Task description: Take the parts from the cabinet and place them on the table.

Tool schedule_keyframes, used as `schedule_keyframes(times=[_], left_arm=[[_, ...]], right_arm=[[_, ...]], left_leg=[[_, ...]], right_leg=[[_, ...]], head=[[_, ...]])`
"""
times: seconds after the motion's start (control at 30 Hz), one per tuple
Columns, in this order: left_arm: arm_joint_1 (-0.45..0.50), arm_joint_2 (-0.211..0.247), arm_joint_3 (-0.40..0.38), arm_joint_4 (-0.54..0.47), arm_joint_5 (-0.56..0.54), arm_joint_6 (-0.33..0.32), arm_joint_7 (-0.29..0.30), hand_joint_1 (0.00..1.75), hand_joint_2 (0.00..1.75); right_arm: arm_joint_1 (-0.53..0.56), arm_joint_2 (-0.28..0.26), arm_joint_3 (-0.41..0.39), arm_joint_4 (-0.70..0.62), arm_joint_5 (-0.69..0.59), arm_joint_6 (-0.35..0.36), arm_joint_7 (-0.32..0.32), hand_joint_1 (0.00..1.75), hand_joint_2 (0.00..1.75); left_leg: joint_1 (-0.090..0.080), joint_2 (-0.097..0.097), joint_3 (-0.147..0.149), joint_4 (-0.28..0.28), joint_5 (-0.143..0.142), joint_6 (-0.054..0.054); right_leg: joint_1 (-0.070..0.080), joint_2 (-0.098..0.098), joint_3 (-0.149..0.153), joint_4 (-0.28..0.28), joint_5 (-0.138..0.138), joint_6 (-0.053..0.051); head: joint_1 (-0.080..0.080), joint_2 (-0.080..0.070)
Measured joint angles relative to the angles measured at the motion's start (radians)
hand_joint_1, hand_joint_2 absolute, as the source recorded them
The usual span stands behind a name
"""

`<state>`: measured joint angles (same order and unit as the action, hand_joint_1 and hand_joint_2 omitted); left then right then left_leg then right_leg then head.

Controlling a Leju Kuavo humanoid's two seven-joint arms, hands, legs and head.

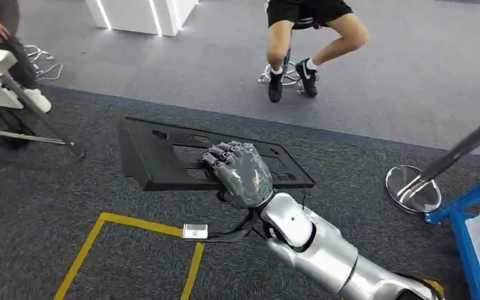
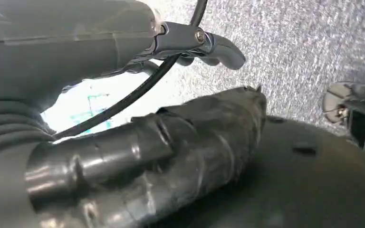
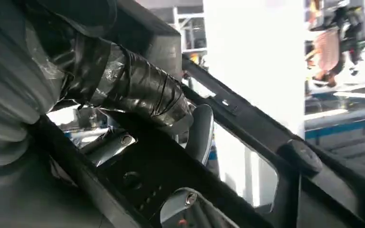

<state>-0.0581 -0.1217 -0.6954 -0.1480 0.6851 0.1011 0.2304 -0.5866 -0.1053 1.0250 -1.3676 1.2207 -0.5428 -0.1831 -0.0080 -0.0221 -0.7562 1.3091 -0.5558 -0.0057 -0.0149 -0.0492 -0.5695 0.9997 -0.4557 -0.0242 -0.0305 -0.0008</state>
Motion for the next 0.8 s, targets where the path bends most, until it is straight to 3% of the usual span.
schedule_keyframes(times=[0.03,0.07,0.1,0.13,0.17,0.2,0.23,0.3,0.33,0.37,0.4,0.43,0.47,0.5,0.53,0.57,0.6,0.63,0.67,0.73,0.77,0.8], left_arm=[[0.000,0.002,0.000,0.000,0.000,0.000,0.000,0.00,1.75],[0.001,0.003,0.000,0.000,0.000,0.000,0.000,0.00,1.75],[0.003,0.005,0.000,0.000,0.000,0.001,0.002,0.00,1.75],[0.006,0.003,0.000,0.000,0.000,0.002,0.002,0.00,1.75],[0.008,0.005,0.000,0.000,0.000,0.002,0.002,0.00,1.75],[0.007,0.005,0.000,0.000,0.000,0.002,0.001,0.00,1.75],[0.008,0.005,0.000,0.000,0.000,0.002,0.001,0.00,1.75],[0.009,0.004,0.000,0.000,0.000,0.002,0.002,0.00,1.75],[0.010,0.002,0.000,0.000,0.000,0.002,0.002,0.00,1.75],[0.008,0.001,0.000,0.000,0.000,0.002,0.002,0.00,1.75],[0.005,0.000,0.000,0.000,0.000,0.002,0.002,0.00,1.75],[0.004,0.000,0.000,0.000,0.000,0.001,0.002,0.00,1.75],[0.005,-0.002,0.000,0.000,0.000,0.001,0.002,0.00,1.75],[0.006,-0.004,0.000,0.000,0.000,0.000,0.002,0.00,1.75],[0.008,-0.005,0.000,0.000,0.000,0.000,0.002,0.00,1.75],[0.008,-0.008,0.000,0.000,0.000,0.000,0.002,0.00,1.75],[0.007,-0.012,0.000,0.000,0.000,-0.001,0.002,0.00,1.75],[0.008,-0.015,0.000,0.000,0.000,-0.002,0.002,0.00,1.75],[0.005,-0.019,0.000,-0.001,0.000,-0.001,0.002,0.00,1.75],[0.005,-0.015,0.000,-0.001,0.000,-0.001,0.001,0.00,1.75],[0.006,-0.016,0.000,-0.001,0.000,-0.001,0.001,0.00,1.75],[0.004,-0.015,0.000,-0.001,0.000,-0.001,0.001,0.00,1.75]], right_arm=[[0.000,0.000,0.001,0.000,0.000,0.000,0.000,1.75,1.75],[0.000,0.000,0.002,0.000,0.000,0.000,0.000,1.75,1.75],[-0.001,0.000,0.002,0.000,0.000,0.000,0.000,1.75,1.75],[-0.002,0.000,0.002,0.000,0.000,0.000,0.000,1.75,1.75],[-0.003,0.000,0.002,0.000,0.000,0.000,0.000,1.75,1.75],[-0.003,0.000,0.002,0.000,0.000,0.000,0.000,1.75,1.75],[-0.003,0.000,0.003,0.000,0.000,0.000,0.000,1.75,1.75],[-0.004,0.003,0.004,-0.001,0.000,0.000,0.000,1.75,1.75],[-0.005,0.003,0.004,-0.001,0.000,0.000,0.000,1.75,1.75],[-0.007,0.003,0.004,-0.001,0.000,0.000,0.000,1.75,1.75],[-0.006,0.002,0.004,-0.001,0.000,0.000,0.000,1.75,1.75],[-0.003,0.001,0.006,0.000,0.000,0.000,0.000,1.75,1.75],[-0.001,-0.001,0.007,0.000,0.000,0.000,0.000,1.75,1.75],[0.000,-0.001,0.007,0.001,0.000,0.000,0.000,1.75,1.75],[-0.001,-0.002,0.007,0.001,0.000,0.000,0.000,1.75,1.75],[-0.001,-0.001,0.007,0.001,0.000,0.000,0.000,1.75,1.75],[-0.002,-0.002,0.007,0.001,0.000,0.000,0.000,1.75,1.75],[-0.004,-0.002,0.007,0.001,0.000,0.000,0.000,1.75,1.75],[-0.002,-0.003,0.007,0.002,0.000,0.000,0.000,1.75,1.75],[-0.005,-0.003,0.008,0.000,0.000,0.000,0.000,1.75,1.75],[-0.005,-0.003,0.008,0.000,0.000,0.000,0.000,1.75,1.75],[-0.008,0.000,0.008,-0.001,0.000,0.000,0.001,1.75,1.75]], left_leg=[[0.006,0.004,0.023,-0.047,0.033,-0.006],[0.012,0.014,0.067,-0.130,0.079,-0.013],[0.017,0.037,0.118,-0.226,0.123,-0.019],[0.013,0.086,0.143,-0.282,0.121,-0.029],[0.002,0.086,0.150,-0.294,0.119,-0.011],[0.003,0.072,0.145,-0.292,0.118,0.012],[-0.001,0.064,0.143,-0.290,0.116,0.022],[-0.004,0.038,0.150,-0.298,0.119,0.046],[-0.002,0.029,0.153,-0.300,0.120,0.053],[-0.002,0.022,0.153,-0.299,0.120,0.060],[-0.003,0.009,0.153,-0.298,0.120,0.065],[-0.006,-0.006,0.153,-0.298,0.120,0.068],[-0.010,-0.020,0.153,-0.296,0.119,0.069],[-0.015,-0.035,0.154,-0.294,0.118,0.072],[-0.019,-0.050,0.156,-0.293,0.117,0.073],[-0.024,-0.066,0.158,-0.292,0.115,0.075],[-0.026,-0.082,0.161,-0.292,0.115,0.076],[-0.022,-0.093,0.161,-0.292,0.115,0.076],[-0.024,-0.104,0.153,-0.289,0.115,0.075],[-0.007,-0.131,0.148,-0.291,0.117,0.064],[-0.006,-0.145,0.150,-0.297,0.119,0.058],[-0.017,-0.161,0.152,-0.305,0.121,0.052]], right_leg=[[-0.002,-0.014,0.002,0.001,-0.003,0.004],[-0.005,-0.028,0.005,0.002,-0.006,0.009],[-0.008,-0.039,0.010,0.005,-0.011,0.017],[-0.003,-0.047,0.012,0.007,-0.017,0.025],[0.002,-0.054,0.008,0.014,-0.021,0.032],[0.004,-0.059,0.009,0.014,-0.022,0.034],[0.004,-0.072,0.012,0.013,-0.023,0.037],[-0.005,-0.087,0.016,0.015,-0.034,0.055],[-0.010,-0.036,0.011,0.039,-0.051,0.057],[-0.010,0.006,-0.017,0.095,-0.083,0.054],[-0.008,0.030,-0.066,0.191,-0.123,0.050],[-0.003,0.039,-0.112,0.272,-0.151,0.047],[0.002,0.043,-0.151,0.332,-0.163,0.042],[0.007,0.045,-0.171,0.348,-0.147,0.034],[0.016,0.049,-0.165,0.316,-0.111,0.022],[0.023,0.057,-0.139,0.242,-0.058,0.008],[0.031,0.077,-0.100,0.143,-0.002,-0.008],[0.033,0.125,-0.070,0.061,0.025,-0.028],[0.025,0.167,-0.058,0.046,0.020,-0.029],[0.031,0.146,-0.049,0.030,0.020,-0.026],[0.032,0.134,-0.045,0.027,0.018,-0.028],[0.020,0.116,-0.031,0.004,0.022,-0.025]], head=[[-0.001,0.000],[0.000,0.000],[0.000,0.000],[-0.001,0.000],[-0.005,0.000],[0.000,0.000],[0.000,0.000],[0.000,0.000],[0.000,0.000],[0.001,0.000],[0.001,0.000],[0.001,0.000],[0.001,0.000],[0.001,0.000],[0.001,0.000],[0.001,0.000],[0.001,0.000],[0.001,0.000],[-0.007,0.000],[-0.002,0.000],[-0.002,0.000],[-0.001,0.000]])
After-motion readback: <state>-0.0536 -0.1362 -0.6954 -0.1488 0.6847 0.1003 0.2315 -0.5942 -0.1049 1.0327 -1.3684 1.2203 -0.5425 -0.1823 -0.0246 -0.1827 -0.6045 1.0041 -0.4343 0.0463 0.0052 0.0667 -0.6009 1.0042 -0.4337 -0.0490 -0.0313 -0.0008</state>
